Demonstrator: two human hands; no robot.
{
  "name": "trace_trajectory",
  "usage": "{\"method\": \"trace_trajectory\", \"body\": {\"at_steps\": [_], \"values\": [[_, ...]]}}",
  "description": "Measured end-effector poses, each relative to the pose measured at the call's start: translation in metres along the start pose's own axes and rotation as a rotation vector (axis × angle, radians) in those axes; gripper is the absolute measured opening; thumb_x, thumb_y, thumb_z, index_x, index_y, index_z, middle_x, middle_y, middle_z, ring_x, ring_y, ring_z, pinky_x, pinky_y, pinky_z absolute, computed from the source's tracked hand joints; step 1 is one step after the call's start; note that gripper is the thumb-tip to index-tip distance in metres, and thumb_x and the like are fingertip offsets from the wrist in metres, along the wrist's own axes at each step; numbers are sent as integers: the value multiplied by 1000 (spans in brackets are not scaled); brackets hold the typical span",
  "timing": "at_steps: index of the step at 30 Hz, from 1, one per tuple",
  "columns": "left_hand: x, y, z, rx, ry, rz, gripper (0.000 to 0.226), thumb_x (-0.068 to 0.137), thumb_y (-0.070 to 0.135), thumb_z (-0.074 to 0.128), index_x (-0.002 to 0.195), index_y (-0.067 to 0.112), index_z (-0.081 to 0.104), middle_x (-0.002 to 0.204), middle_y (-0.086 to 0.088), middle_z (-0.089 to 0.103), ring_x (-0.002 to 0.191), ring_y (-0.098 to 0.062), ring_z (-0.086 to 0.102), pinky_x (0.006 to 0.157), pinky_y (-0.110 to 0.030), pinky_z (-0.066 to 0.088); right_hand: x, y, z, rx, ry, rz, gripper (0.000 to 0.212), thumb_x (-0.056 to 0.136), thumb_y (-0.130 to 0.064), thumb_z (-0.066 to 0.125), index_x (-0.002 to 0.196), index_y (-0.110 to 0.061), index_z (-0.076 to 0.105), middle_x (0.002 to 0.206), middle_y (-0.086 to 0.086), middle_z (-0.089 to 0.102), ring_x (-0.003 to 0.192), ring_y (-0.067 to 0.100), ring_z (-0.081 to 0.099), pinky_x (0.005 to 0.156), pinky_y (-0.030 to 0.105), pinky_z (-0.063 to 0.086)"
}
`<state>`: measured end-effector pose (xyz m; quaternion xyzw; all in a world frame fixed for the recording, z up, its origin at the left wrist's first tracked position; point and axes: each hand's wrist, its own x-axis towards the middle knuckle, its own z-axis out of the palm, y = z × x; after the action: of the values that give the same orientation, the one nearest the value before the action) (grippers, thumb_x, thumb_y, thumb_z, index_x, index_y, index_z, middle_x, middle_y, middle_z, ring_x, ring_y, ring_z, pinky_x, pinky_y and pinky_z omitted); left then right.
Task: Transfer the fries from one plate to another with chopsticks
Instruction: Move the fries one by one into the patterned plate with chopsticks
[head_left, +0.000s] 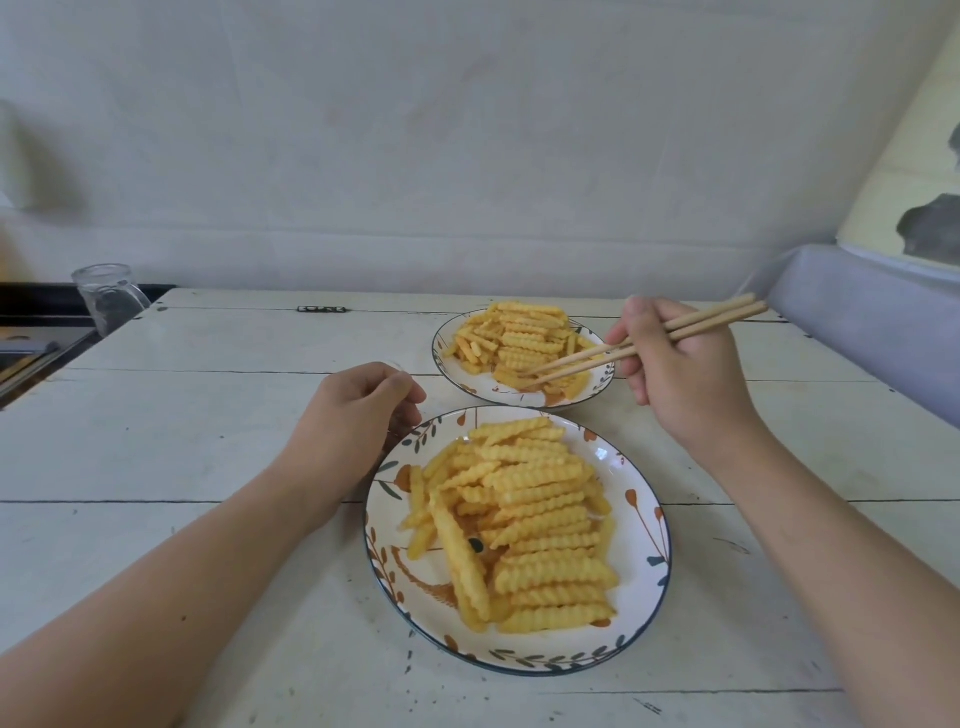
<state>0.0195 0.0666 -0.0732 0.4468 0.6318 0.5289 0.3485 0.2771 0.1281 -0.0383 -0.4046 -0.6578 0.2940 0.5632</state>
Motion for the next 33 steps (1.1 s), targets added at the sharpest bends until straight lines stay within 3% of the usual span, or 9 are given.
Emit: {"method": "trace_trajectory", "body": {"at_steps": [3, 8, 15, 17, 22, 26, 29, 33], "values": [[1, 0, 0, -3, -2, 6, 28, 102, 16, 52, 86, 8, 74, 68, 3, 68, 59, -8, 60, 59, -18, 49, 1, -3, -2, 57, 31, 26, 43, 105, -31, 50, 78, -1, 64, 54, 4, 50, 41, 10, 43, 39, 21, 35], [1, -1, 0, 0, 0, 5, 27, 102, 16, 53, 87, 9, 74, 67, 3, 68, 60, -7, 59, 60, -18, 50, 0, 1, 3, 49, -8, 32, 41, 106, -31, 46, 77, -8, 64, 55, 4, 51, 41, 19, 45, 41, 23, 37], [1, -1, 0, -3, -3, 11, 28, 102, 15, 52, 87, 9, 74, 68, 3, 68, 60, -8, 60, 66, -23, 52, 1, -29, -9, 323, 186, 37, 58, 107, -41, 38, 60, -18, 63, 50, 2, 51, 37, 19, 41, 39, 23, 30], [1, -1, 0, -9, -5, 12, 28, 103, 15, 52, 87, 8, 74, 68, 3, 68, 61, -8, 60, 67, -23, 52, -3, -41, -10, 449, 171, 101, 64, 106, -44, 39, 51, -21, 62, 52, 2, 51, 39, 19, 40, 40, 23, 28], [2, -1, 1, -24, -4, 6, 28, 103, 14, 52, 87, 7, 74, 68, 1, 67, 61, -9, 60, 61, -19, 51, -18, -57, -3, 574, 59, 237, 62, 103, -50, 41, 55, -15, 59, 48, 7, 44, 34, 17, 34, 41, 20, 25], [2, -1, 1, -47, -5, -5, 27, 103, 13, 52, 89, 4, 74, 61, 5, 64, 55, -6, 58, 57, -17, 50, -27, -56, 12, 575, 55, 325, 61, 103, -49, 42, 56, -14, 60, 50, 8, 44, 33, 19, 35, 38, 21, 28], [3, -1, -1, -87, -2, -15, 27, 102, 13, 52, 87, 4, 73, 66, 0, 65, 61, -13, 59, 65, -27, 51, -32, -50, 24, 459, 51, 382, 59, 104, -47, 42, 64, -8, 61, 51, 9, 46, 34, 22, 41, 36, 24, 33], [3, 0, -2, -99, 5, -20, 28, 104, 14, 51, 87, 4, 72, 70, -3, 66, 66, -17, 60, 68, -32, 52, -28, -51, 19, 345, 129, 321, 55, 105, -42, 46, 68, -4, 59, 49, 9, 46, 33, 22, 40, 35, 24, 33]]}}
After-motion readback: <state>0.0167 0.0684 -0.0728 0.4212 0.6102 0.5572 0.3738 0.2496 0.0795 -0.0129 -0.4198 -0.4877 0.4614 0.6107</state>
